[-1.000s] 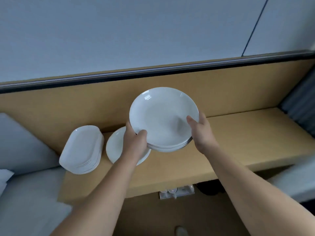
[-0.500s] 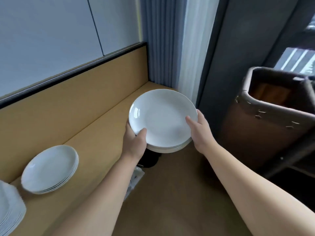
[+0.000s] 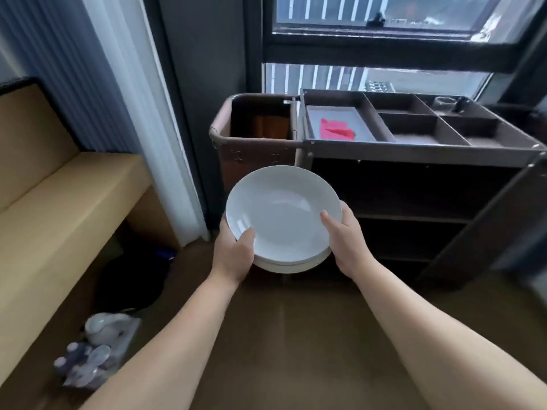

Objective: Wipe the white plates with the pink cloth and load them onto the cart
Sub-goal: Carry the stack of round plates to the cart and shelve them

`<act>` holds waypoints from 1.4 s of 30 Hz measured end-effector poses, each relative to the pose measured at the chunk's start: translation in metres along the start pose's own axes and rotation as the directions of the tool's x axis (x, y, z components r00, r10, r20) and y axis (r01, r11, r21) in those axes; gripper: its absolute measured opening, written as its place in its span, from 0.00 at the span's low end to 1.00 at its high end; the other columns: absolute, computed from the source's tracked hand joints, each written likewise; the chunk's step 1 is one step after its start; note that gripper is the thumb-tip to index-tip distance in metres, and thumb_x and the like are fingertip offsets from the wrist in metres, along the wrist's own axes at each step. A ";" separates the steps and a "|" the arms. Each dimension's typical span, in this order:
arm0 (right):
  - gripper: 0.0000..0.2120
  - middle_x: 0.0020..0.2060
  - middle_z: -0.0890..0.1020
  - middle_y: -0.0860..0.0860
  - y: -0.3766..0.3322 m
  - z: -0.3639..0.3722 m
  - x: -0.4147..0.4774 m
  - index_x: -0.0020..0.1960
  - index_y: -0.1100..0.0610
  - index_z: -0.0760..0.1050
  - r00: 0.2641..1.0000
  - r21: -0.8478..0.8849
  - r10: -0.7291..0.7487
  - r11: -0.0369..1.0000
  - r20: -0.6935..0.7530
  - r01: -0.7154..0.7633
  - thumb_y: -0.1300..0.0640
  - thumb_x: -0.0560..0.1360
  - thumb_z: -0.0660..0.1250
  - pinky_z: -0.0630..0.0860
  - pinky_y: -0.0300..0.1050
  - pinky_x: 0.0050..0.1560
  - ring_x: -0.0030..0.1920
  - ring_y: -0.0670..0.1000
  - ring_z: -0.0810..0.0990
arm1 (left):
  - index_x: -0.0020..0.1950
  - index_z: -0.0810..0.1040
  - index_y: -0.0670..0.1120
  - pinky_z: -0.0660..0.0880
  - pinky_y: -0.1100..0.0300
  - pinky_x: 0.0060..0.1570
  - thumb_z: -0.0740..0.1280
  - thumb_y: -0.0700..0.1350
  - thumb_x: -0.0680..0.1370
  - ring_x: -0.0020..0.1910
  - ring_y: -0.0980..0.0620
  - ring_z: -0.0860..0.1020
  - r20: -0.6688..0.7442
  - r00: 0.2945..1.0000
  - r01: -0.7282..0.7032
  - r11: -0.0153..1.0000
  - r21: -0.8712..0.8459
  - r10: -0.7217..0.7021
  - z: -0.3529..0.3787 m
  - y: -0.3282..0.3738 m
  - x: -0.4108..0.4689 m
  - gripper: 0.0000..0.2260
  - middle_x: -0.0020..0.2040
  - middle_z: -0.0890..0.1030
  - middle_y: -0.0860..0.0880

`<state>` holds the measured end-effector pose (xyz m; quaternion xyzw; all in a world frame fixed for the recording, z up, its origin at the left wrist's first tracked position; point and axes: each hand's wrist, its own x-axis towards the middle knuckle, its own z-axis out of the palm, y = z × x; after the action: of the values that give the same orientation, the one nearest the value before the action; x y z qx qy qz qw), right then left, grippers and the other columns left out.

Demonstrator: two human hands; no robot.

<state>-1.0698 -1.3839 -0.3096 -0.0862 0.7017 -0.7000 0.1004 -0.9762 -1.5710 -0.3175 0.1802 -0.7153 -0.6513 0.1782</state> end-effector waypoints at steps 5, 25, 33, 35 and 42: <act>0.17 0.58 0.80 0.48 0.016 -0.122 -0.011 0.65 0.48 0.72 0.993 -0.001 0.041 0.999 -0.114 -0.042 0.51 0.76 0.63 0.77 0.58 0.60 0.58 0.51 0.80 | 0.71 0.68 0.54 0.74 0.48 0.63 0.63 0.48 0.70 0.62 0.54 0.77 0.116 0.993 0.031 0.999 0.009 -0.031 0.118 -0.009 -0.016 0.28 0.61 0.79 0.56; 0.15 0.56 0.81 0.50 0.170 -0.262 0.212 0.63 0.53 0.73 0.979 -0.013 0.066 0.997 -0.194 -0.070 0.52 0.78 0.64 0.79 0.55 0.57 0.56 0.53 0.81 | 0.71 0.69 0.51 0.69 0.63 0.51 0.62 0.41 0.78 0.54 0.56 0.75 0.050 0.999 0.012 0.989 0.146 -0.019 0.327 -0.133 0.152 0.21 0.51 0.76 0.63; 0.17 0.56 0.79 0.51 0.222 -0.269 0.321 0.64 0.53 0.71 0.985 -0.010 0.031 0.999 -0.172 -0.034 0.48 0.77 0.65 0.77 0.53 0.58 0.54 0.53 0.80 | 0.72 0.67 0.46 0.67 0.61 0.50 0.62 0.44 0.78 0.53 0.52 0.74 -0.082 0.997 0.003 0.988 0.153 0.010 0.366 -0.193 0.233 0.21 0.55 0.76 0.51; 0.19 0.55 0.80 0.51 0.236 -0.267 0.338 0.63 0.55 0.72 0.985 -0.001 0.015 1.000 -0.170 -0.015 0.47 0.77 0.66 0.78 0.53 0.57 0.54 0.53 0.80 | 0.72 0.68 0.47 0.69 0.59 0.50 0.62 0.46 0.78 0.53 0.51 0.74 -0.099 0.995 -0.008 0.988 0.155 0.023 0.369 -0.202 0.247 0.22 0.56 0.77 0.51; 0.28 0.56 0.80 0.52 0.263 -0.258 0.373 0.66 0.57 0.70 0.987 0.000 -0.049 0.999 -0.150 0.050 0.42 0.72 0.66 0.76 0.55 0.59 0.54 0.55 0.80 | 0.68 0.68 0.47 0.77 0.45 0.56 0.59 0.57 0.71 0.54 0.44 0.76 -0.101 0.993 -0.033 0.972 0.233 0.058 0.373 -0.220 0.274 0.27 0.56 0.77 0.48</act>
<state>-1.4926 -1.2307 -0.5806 -0.0505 0.7037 -0.7081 0.0299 -1.3920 -1.4011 -0.5643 0.2177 -0.7796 -0.5489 0.2088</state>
